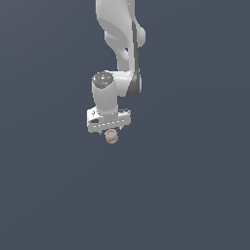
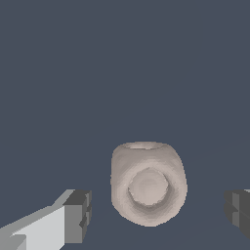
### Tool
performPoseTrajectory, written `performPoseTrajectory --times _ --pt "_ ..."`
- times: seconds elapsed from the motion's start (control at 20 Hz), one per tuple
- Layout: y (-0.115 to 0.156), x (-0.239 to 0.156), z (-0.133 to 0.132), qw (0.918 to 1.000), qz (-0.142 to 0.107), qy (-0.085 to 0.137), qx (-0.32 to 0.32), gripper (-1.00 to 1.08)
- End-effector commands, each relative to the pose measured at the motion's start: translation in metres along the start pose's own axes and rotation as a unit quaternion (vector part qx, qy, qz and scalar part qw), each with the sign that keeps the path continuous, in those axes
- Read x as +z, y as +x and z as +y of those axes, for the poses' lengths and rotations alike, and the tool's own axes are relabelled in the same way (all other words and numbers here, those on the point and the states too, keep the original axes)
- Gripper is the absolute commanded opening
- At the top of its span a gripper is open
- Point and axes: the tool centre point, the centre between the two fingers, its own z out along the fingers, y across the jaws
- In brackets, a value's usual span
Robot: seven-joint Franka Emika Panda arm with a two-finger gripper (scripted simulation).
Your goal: Pick up the object and move it to a goal position.
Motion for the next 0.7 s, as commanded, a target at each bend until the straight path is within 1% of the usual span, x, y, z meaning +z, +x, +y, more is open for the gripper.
performPoseTrajectory --times 0.0,0.35,0.65 --pt "-0.004 0.003 0.001 1.0000 0.000 0.000 -0.007 1.00" --pt "-0.004 0.006 0.001 1.0000 0.000 0.000 -0.007 1.00" --pt "-0.006 0.030 0.001 1.0000 0.000 0.000 -0.008 1.00"
